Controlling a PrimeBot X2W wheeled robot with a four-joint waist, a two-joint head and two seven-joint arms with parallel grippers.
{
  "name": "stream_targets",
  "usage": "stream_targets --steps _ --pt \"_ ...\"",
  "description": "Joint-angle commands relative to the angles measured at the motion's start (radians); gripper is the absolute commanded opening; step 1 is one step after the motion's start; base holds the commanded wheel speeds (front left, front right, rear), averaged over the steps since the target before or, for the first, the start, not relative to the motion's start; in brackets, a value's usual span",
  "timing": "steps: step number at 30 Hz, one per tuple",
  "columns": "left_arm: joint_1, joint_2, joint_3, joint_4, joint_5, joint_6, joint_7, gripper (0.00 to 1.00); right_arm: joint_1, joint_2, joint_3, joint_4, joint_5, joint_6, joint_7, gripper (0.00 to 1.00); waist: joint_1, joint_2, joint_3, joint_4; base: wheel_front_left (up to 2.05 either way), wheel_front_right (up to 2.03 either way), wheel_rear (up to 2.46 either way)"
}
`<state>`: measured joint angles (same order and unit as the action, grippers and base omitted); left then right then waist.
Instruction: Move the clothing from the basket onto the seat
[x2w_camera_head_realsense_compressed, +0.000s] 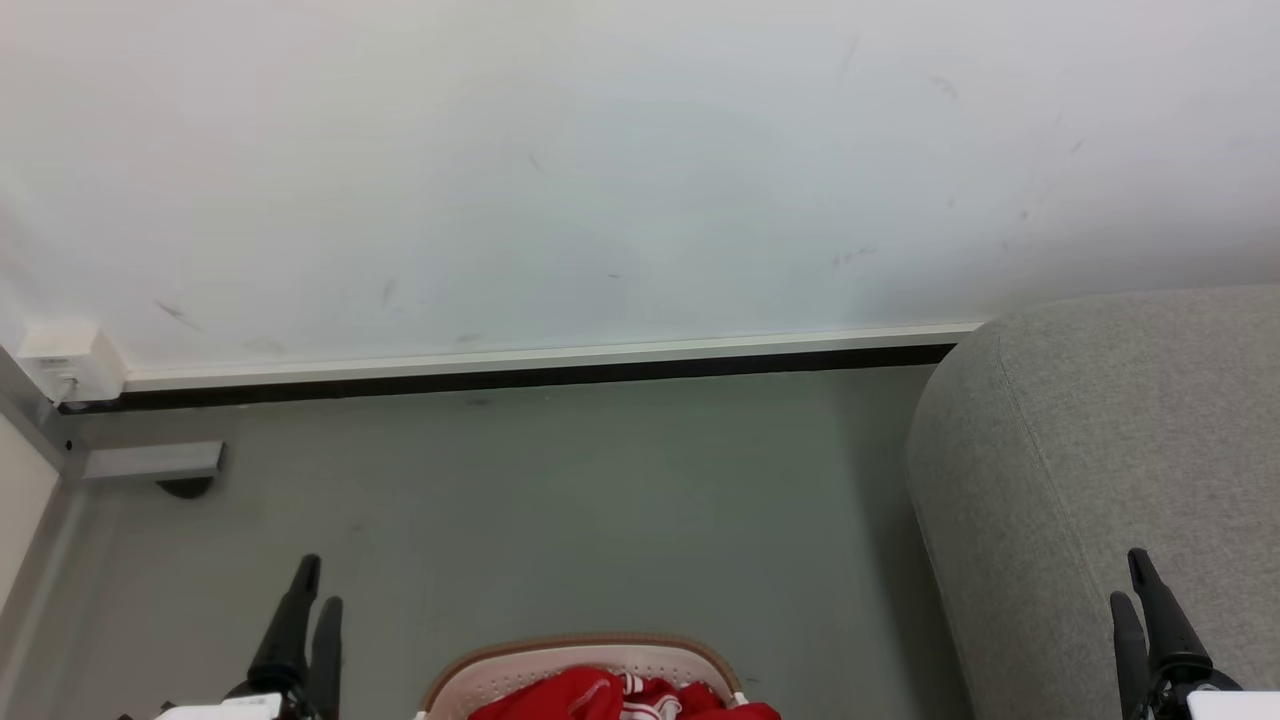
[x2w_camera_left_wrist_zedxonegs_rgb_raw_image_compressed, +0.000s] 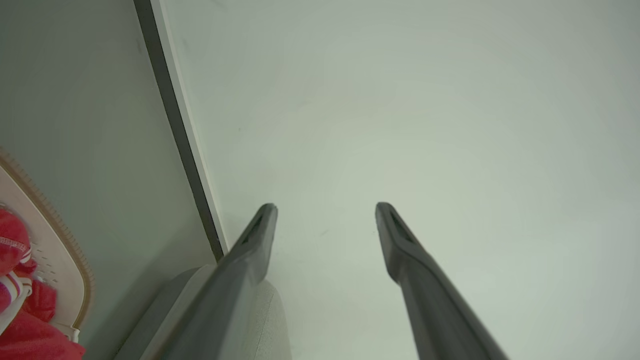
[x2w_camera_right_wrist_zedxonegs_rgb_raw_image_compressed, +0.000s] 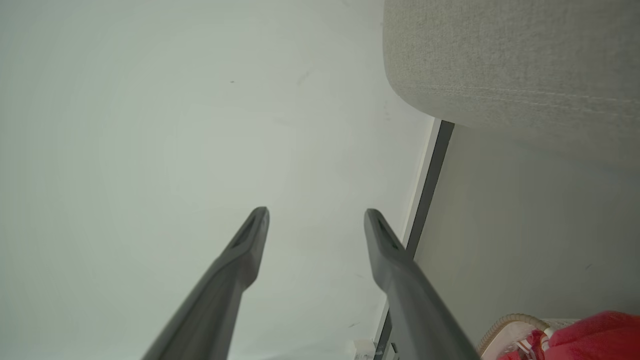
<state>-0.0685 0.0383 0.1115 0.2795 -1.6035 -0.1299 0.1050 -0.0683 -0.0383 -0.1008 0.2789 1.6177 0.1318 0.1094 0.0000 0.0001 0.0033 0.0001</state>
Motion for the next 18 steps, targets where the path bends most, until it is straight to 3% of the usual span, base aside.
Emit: stream_targets --steps 1,11,18 --pt "-0.017 0.005 0.0 -0.022 0.0 0.0 -0.007 1.0 -0.017 -0.008 0.007 -0.025 0.003 0.0 -0.008 1.0 0.0 -0.0001 0.0 0.0 0.0 0.0 0.0" --pt "-0.007 0.006 0.003 -0.067 0.059 0.0 -0.057 1.0 -0.022 -0.01 0.067 -0.07 -0.001 0.0 -0.055 1.0 0.0 -0.0001 0.001 0.0 0.0 0.0 0.0" --pt "0.0 0.007 -0.011 -0.11 0.22 0.001 -0.088 1.0 -0.03 -0.027 0.111 -0.094 -0.077 0.0 -0.09 1.0 0.0 -0.0001 0.002 -0.002 0.0 0.0 0.0"
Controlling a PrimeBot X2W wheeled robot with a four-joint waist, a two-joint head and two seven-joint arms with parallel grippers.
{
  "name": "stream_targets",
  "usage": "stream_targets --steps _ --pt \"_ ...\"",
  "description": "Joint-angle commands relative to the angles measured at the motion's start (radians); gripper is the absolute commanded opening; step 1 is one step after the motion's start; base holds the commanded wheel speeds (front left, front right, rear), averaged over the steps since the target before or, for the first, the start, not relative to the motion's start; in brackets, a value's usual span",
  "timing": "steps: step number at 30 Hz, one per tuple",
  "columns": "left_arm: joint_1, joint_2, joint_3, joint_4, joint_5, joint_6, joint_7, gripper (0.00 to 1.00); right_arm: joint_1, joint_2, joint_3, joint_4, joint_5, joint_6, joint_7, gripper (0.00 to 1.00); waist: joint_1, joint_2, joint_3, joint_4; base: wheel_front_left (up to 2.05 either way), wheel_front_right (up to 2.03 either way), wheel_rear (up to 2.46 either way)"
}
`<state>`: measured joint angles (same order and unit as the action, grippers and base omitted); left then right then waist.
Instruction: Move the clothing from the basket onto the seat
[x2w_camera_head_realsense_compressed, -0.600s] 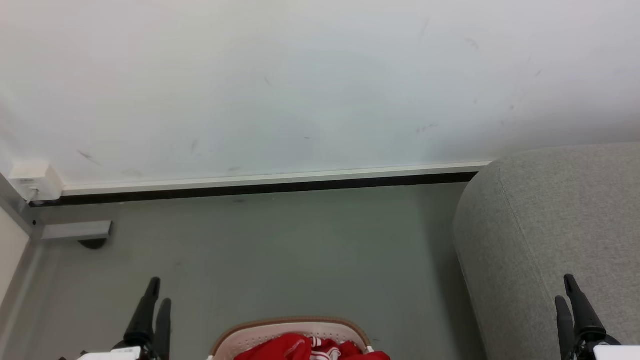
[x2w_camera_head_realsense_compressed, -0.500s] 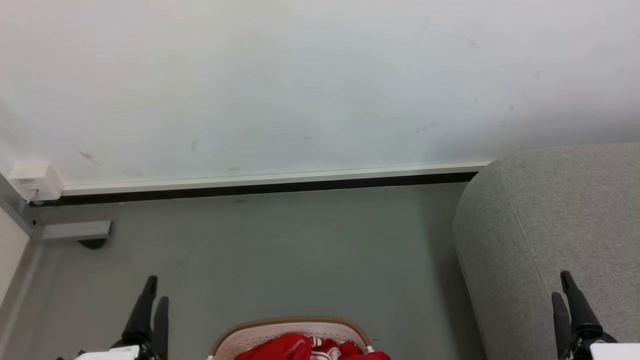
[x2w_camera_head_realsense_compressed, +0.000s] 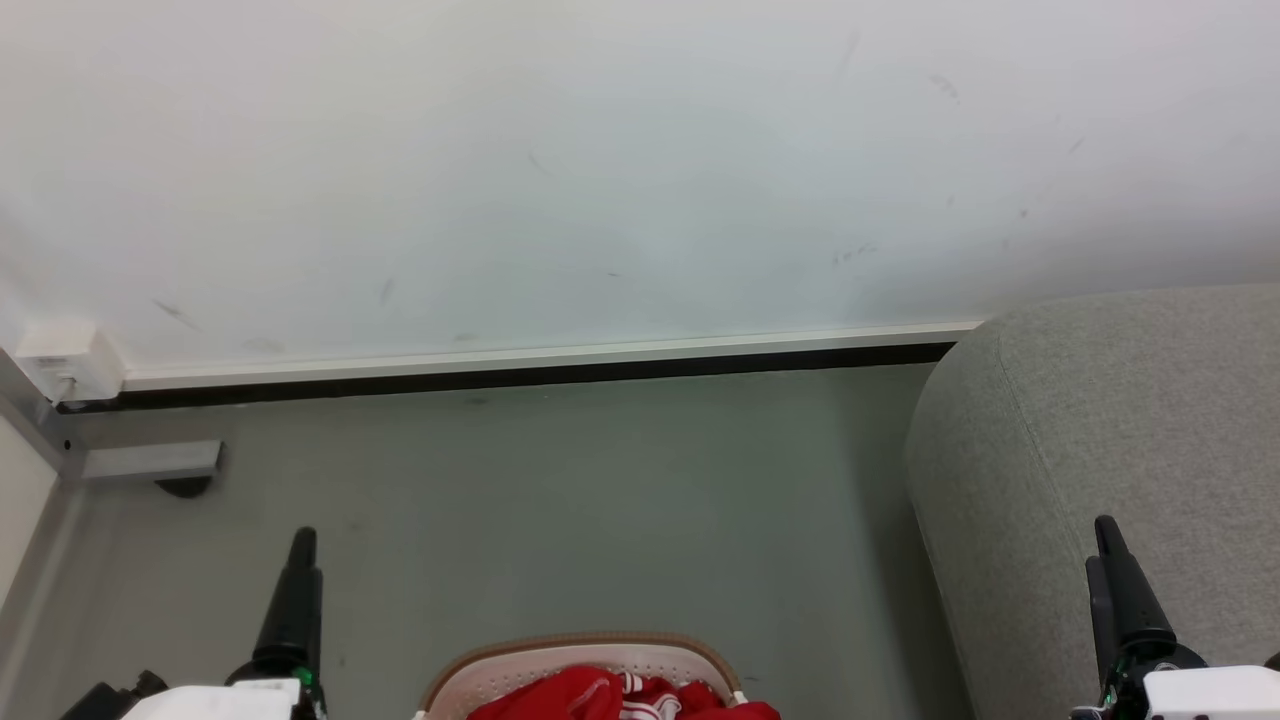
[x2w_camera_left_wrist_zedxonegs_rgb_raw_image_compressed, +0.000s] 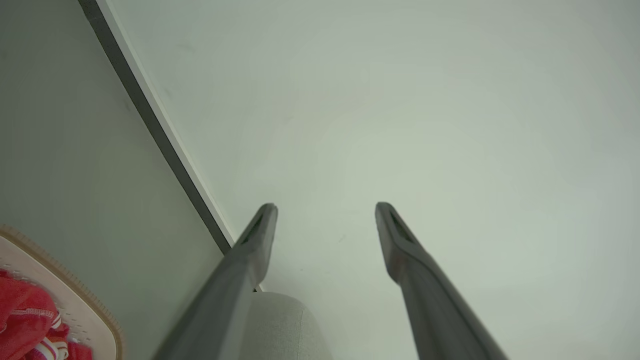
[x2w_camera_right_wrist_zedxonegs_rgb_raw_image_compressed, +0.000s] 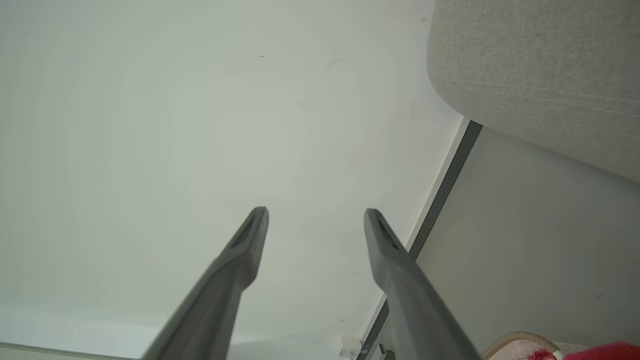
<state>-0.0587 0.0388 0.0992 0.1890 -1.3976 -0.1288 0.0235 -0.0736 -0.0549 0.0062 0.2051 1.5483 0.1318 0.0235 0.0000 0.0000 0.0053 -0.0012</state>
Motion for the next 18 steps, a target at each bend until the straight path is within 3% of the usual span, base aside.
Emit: stream_targets --steps 1,9,18 --pt "-0.009 0.007 0.0 -0.028 0.035 0.001 -0.011 1.0 -0.025 -0.011 0.01 -0.022 -0.024 0.0 -0.009 1.0 0.0 0.0 0.0 -0.001 0.0 0.0 0.0" --pt "0.003 0.008 -0.016 -0.075 0.208 0.012 -0.044 1.0 -0.021 -0.004 0.016 -0.042 -0.173 0.0 -0.043 1.0 0.0 0.0 0.0 -0.005 0.0 0.0 0.0" --pt "0.006 0.01 -0.045 -0.107 0.477 0.031 -0.078 1.0 -0.008 -0.019 0.038 -0.053 -0.423 -0.001 -0.077 1.0 0.0 0.0 -0.001 -0.002 0.0 0.0 0.0"
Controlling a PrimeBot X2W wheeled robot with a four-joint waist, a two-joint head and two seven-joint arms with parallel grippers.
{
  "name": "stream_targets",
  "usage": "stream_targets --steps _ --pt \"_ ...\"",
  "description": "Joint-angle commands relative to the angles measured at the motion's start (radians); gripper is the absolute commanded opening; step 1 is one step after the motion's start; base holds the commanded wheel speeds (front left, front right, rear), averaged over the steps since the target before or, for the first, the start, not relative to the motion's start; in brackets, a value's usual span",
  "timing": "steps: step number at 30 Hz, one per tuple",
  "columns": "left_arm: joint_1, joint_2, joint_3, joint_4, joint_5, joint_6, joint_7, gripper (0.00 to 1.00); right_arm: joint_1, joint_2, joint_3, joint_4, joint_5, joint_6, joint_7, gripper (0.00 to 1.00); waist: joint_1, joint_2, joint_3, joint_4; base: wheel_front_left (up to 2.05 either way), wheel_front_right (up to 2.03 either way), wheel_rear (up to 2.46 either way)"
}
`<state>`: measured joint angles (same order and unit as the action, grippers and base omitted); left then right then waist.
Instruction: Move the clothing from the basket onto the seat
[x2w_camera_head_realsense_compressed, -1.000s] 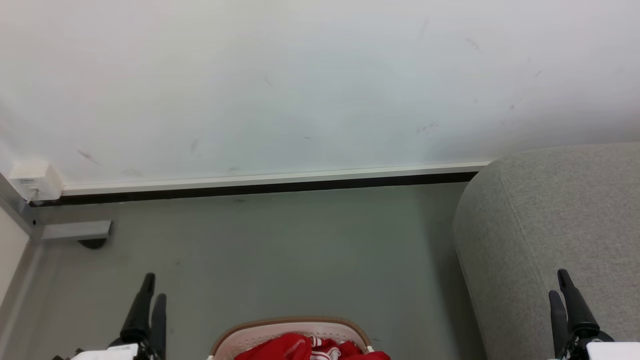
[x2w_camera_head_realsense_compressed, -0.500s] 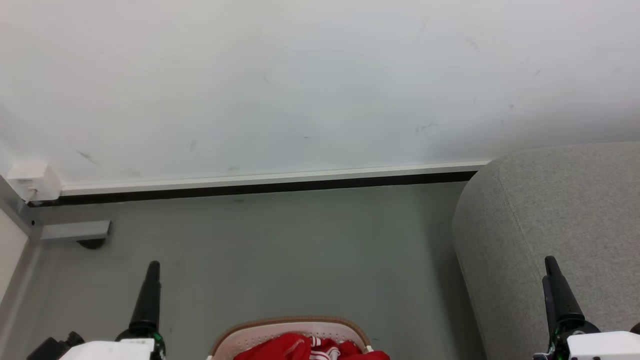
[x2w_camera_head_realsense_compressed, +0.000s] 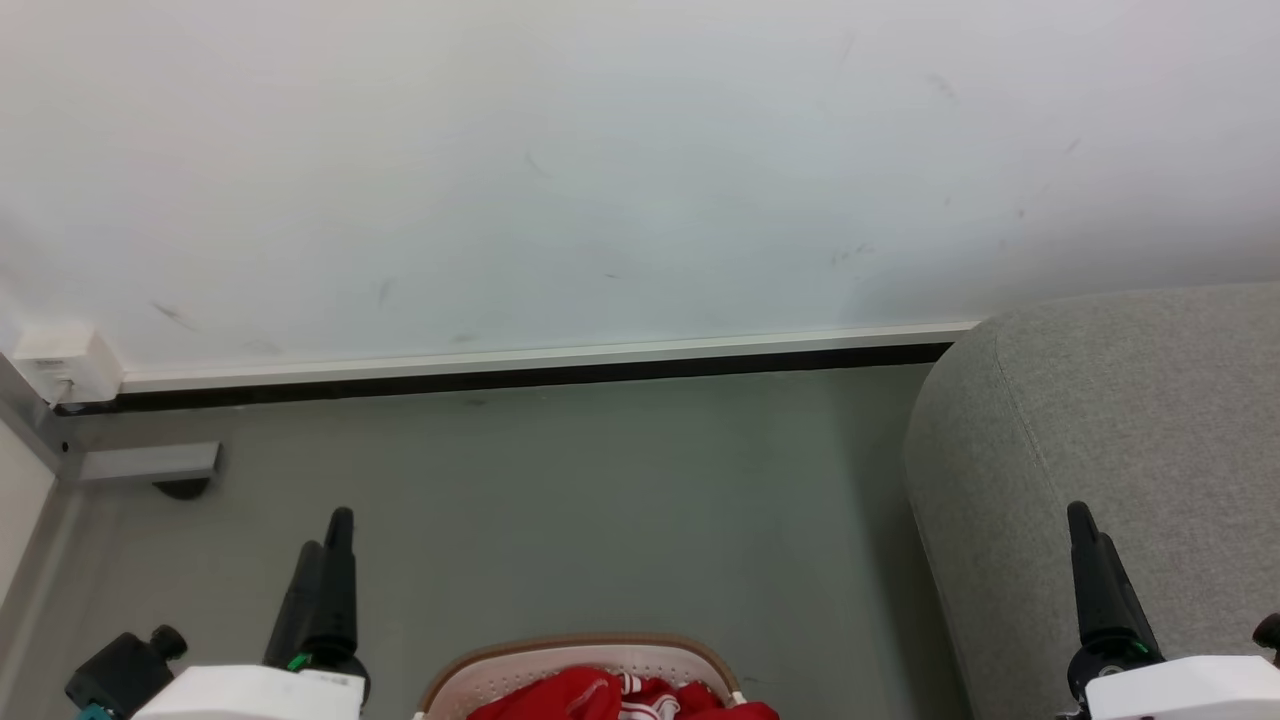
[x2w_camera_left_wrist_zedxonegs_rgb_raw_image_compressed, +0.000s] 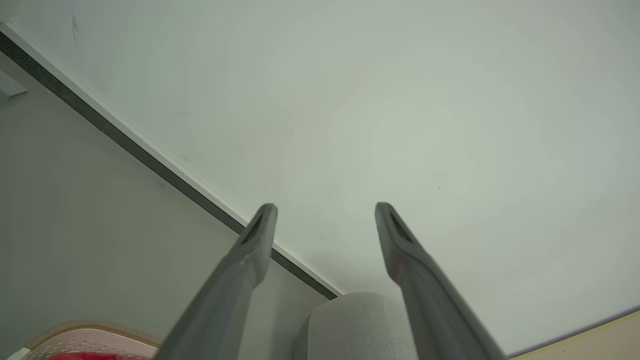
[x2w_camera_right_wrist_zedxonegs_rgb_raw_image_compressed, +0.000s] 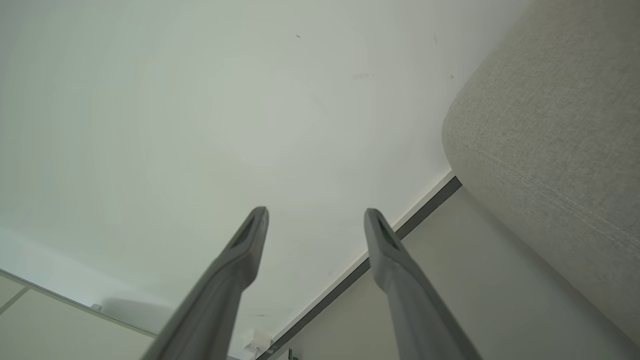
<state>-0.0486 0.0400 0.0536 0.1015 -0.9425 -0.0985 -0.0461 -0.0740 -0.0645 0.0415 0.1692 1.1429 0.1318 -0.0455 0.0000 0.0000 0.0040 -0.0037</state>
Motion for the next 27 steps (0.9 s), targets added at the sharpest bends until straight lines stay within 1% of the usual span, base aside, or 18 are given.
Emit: stream_targets --steps 1,10,19,27 --pt "-0.003 0.01 -0.002 -0.021 0.046 0.005 -0.011 1.0 -0.008 -0.01 0.005 -0.018 -0.047 -0.001 -0.012 1.0 0.0 0.0 0.0 0.0 0.0 0.0 0.0" --pt "0.011 0.025 -0.027 -0.017 0.215 0.047 -0.041 1.0 -0.004 0.002 0.003 0.002 -0.277 -0.001 -0.041 1.0 0.0 0.0 -0.001 -0.007 0.0 0.0 0.0" --pt "0.021 0.034 -0.051 -0.008 0.33 0.08 -0.07 1.0 0.001 0.012 0.03 0.015 -0.395 -0.001 -0.069 1.0 0.0 0.0 -0.005 -0.018 0.0 0.0 0.0" --pt "0.03 0.043 -0.068 -0.015 0.414 0.094 -0.091 1.0 -0.001 0.014 0.052 0.037 -0.472 -0.001 -0.092 1.0 0.0 0.0 -0.009 -0.022 0.0 0.0 0.0"
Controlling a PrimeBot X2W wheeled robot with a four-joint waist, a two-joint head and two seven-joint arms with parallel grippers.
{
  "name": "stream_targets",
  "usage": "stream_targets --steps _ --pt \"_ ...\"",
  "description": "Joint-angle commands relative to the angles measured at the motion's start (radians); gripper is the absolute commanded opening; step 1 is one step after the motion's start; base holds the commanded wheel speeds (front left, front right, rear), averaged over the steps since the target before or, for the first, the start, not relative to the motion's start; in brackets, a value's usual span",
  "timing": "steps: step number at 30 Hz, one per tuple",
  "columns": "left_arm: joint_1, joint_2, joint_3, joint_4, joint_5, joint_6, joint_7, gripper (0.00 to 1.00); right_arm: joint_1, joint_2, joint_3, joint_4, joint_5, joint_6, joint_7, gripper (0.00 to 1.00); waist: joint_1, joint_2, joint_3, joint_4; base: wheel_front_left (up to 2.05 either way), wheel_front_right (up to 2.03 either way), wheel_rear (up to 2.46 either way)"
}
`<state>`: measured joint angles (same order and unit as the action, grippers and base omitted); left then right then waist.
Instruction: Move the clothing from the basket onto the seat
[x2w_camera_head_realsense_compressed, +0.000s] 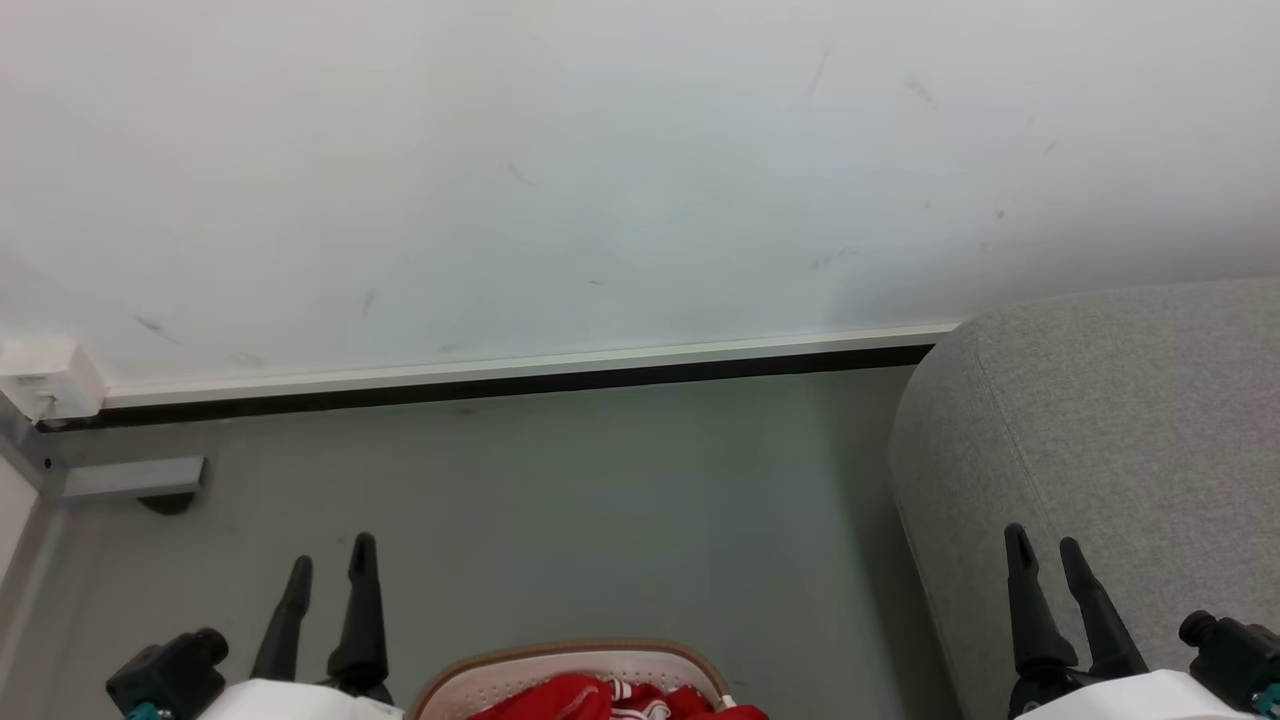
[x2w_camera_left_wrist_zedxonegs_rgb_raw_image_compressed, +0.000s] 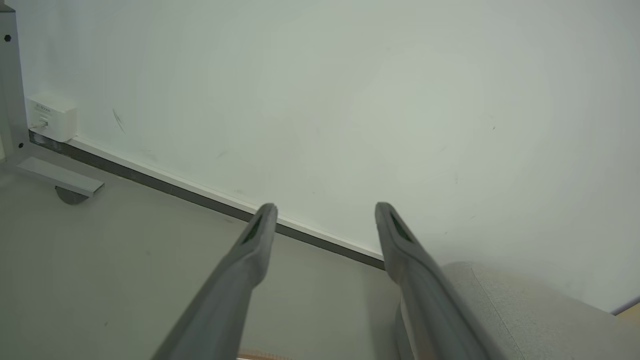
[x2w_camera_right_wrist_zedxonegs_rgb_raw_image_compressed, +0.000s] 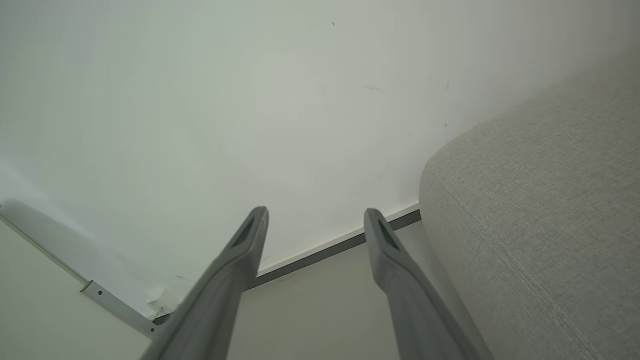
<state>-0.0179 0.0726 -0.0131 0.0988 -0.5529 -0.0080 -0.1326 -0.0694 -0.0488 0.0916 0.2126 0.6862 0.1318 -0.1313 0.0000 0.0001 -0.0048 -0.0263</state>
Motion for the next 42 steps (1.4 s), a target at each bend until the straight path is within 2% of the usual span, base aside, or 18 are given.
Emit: stream_targets --steps 1,25,42 --pt "0.001 0.012 -0.003 -0.014 0.036 0.005 -0.008 1.0 -0.007 -0.002 0.004 -0.004 -0.025 -0.001 -0.009 1.0 0.0 -0.0001 -0.001 0.0 0.0 0.0 0.0" --pt "0.028 0.02 -0.021 -0.03 0.25 0.026 -0.066 1.0 -0.011 -0.002 0.043 0.001 -0.227 -0.001 -0.067 1.0 0.0 -0.0001 -0.012 -0.011 0.0 0.0 0.0" --pt "0.04 0.016 -0.023 -0.02 0.38 0.033 -0.102 1.0 -0.01 -0.002 0.056 0.022 -0.329 -0.002 -0.099 1.0 0.0 -0.0001 -0.021 -0.019 0.0 0.0 0.0"
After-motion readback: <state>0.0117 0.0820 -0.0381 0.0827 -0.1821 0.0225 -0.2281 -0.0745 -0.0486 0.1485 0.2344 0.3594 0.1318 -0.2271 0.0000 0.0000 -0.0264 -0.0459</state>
